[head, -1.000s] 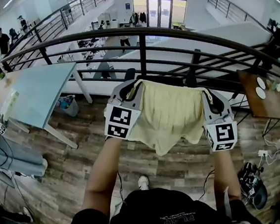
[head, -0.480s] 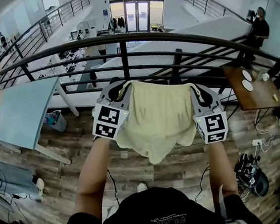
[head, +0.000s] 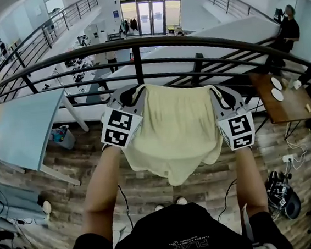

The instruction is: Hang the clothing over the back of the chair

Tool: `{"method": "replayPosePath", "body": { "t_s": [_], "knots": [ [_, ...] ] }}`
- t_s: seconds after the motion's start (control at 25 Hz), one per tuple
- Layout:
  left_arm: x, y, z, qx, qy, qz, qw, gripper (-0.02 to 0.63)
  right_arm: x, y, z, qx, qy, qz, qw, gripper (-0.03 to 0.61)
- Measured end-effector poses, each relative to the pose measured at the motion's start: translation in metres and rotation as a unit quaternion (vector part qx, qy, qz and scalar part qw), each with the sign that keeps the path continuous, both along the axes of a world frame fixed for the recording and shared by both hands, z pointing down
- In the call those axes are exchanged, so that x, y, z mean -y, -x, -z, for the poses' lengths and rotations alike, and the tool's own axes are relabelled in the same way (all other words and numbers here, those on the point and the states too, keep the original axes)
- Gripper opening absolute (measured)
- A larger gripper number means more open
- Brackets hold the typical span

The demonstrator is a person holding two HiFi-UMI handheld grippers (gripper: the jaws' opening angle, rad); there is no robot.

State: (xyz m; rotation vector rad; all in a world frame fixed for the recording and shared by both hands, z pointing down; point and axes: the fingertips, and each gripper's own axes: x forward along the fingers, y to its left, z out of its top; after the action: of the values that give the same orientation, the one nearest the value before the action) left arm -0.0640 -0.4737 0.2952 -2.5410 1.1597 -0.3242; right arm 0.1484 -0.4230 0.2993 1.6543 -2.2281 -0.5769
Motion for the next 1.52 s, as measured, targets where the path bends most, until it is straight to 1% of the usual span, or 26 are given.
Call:
{"method": "replayPosePath", "body": {
  "t_s": [0.12,0.2,0.44,0.6,0.76,0.84,1.0,1.16,1.4,1.52],
  "knots": [
    [0.011,-0.002,-0.008,0.006,0.021,0.005,0.9998,0.049,0.011,0.0,-0.004,0.006,0.009,0.012,1.0,0.043],
    [0.015,-0.002,-0.01,0.015,0.025,0.009,0.9995,0.049,0.017,0.002,-0.006,0.005,0.018,0.024,1.0,0.043],
    [0.031,0.006,-0.026,0.024,0.066,-0.002,0.9975,0.061,0.041,0.007,-0.033,-0.009,0.077,0.06,0.995,0.043],
    [0.039,0.005,-0.041,0.04,0.084,-0.002,0.9957,0.061,0.051,0.008,-0.047,-0.013,0.098,0.071,0.993,0.043],
    [0.043,0.0,-0.063,0.081,0.128,-0.014,0.9883,0.061,0.056,0.005,-0.061,-0.021,0.121,0.081,0.989,0.043],
    [0.044,0.0,-0.069,0.092,0.142,-0.02,0.9853,0.061,0.057,0.006,-0.07,-0.026,0.135,0.09,0.986,0.043],
    [0.045,0.002,-0.081,0.104,0.158,-0.026,0.9817,0.061,0.057,0.009,-0.085,-0.026,0.163,0.11,0.98,0.043],
    [0.048,-0.001,-0.095,0.119,0.174,-0.03,0.9771,0.061,0.06,0.009,-0.098,-0.032,0.187,0.119,0.975,0.043],
    [0.05,-0.004,-0.106,0.139,0.186,-0.036,0.972,0.061,0.062,0.01,-0.118,-0.038,0.22,0.132,0.966,0.043],
    [0.051,-0.006,-0.113,0.164,0.2,-0.043,0.965,0.063,0.063,0.01,-0.124,-0.039,0.236,0.142,0.96,0.044]
  ]
}}
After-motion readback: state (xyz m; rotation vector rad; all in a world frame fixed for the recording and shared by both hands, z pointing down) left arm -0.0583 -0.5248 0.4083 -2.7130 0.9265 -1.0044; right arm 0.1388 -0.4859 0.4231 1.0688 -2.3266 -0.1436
